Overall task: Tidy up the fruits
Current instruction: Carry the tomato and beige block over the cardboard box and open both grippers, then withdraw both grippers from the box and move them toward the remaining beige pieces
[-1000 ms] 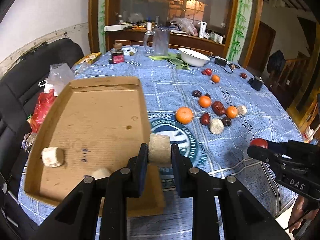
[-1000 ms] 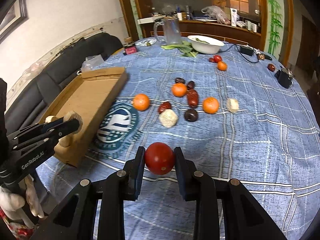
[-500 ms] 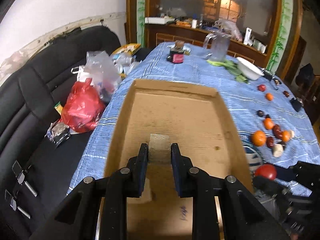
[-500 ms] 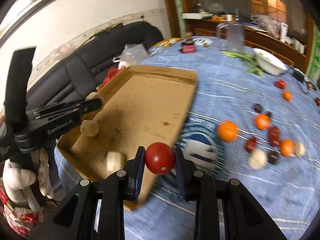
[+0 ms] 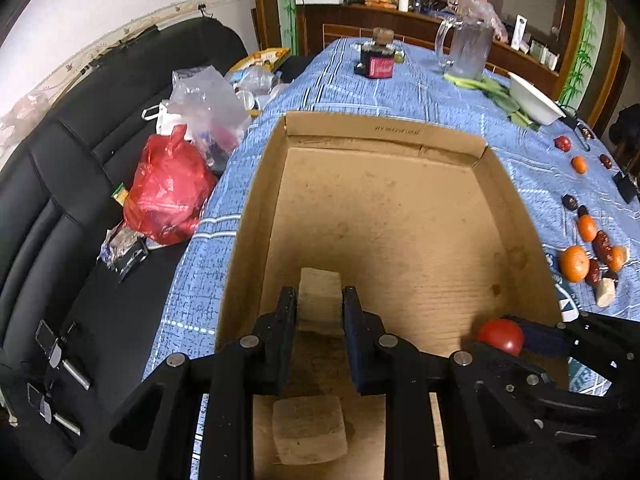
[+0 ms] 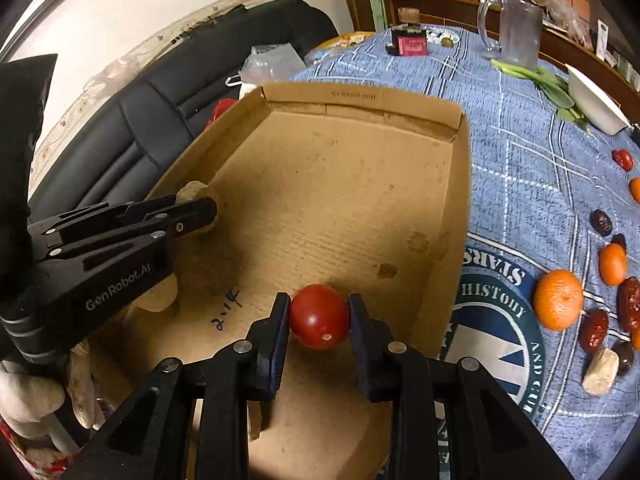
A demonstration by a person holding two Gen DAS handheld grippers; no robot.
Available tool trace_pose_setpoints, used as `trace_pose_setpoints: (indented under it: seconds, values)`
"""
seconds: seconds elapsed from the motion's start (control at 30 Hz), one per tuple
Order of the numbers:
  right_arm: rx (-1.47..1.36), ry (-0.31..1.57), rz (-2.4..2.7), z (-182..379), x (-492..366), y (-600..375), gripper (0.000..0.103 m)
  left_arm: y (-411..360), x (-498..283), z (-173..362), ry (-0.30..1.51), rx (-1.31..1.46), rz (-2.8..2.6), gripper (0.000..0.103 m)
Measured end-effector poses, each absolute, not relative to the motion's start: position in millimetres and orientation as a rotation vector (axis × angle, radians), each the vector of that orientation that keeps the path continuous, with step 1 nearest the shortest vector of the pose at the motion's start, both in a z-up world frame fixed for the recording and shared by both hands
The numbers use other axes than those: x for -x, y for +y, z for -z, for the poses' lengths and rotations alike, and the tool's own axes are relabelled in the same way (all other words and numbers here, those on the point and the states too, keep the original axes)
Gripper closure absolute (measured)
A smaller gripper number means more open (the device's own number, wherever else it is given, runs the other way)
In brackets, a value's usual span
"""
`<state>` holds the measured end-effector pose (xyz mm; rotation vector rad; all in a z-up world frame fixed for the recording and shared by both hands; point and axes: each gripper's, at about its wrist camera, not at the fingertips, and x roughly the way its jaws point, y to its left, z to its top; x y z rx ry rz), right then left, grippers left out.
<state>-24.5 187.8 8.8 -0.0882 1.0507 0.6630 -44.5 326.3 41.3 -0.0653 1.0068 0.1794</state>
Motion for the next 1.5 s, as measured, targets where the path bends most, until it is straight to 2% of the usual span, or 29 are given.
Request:
trace_pose_setpoints:
  seconds: [0.1,0.3,0.4,0.43,0.47,0.63,0.77,1.03,1.2,1.33,1.5]
  values:
    - [0.102,1.042,-0.662,-9,26,189,0.071,326,45,-40,1.016,0.063,-0.185,0.080]
    - [0.138,1.027,-0.652,-8,31,192,0.070,329,51,-41,1.030,0.083,-0.192,0.063]
    - [0.170,0.995,-0.666,-15,40,194,0.059,331,64,-53,0.989,0.116,-0.183,0.055]
    - [0.175,0.977,-0.662,-18,43,193,0.051,331,67,-56,0.978,0.119,-0.186,0.052]
    - [0.170,0.960,-0.660,-23,47,190,0.046,331,73,-62,0.955,0.127,-0.187,0.047]
    - [0.105,0.919,-0.656,-40,64,165,0.046,320,113,-92,0.838,0.160,-0.175,0.045]
    - [0.034,0.901,-0.620,-46,77,131,0.044,294,146,-116,0.733,0.123,-0.189,0.034]
    - [-0.163,0.884,-0.483,-44,103,40,0.043,226,181,-139,0.624,0.004,-0.150,0.032]
    - [-0.182,0.830,-0.402,-52,121,1,0.042,184,182,-138,0.626,-0.075,-0.102,0.032]
    - [-0.187,0.783,-0.355,-57,130,-24,0.036,154,182,-133,0.634,-0.131,-0.072,0.032]
    - [-0.212,0.775,-0.335,-52,131,-44,0.036,128,179,-125,0.652,-0.190,-0.038,0.032]
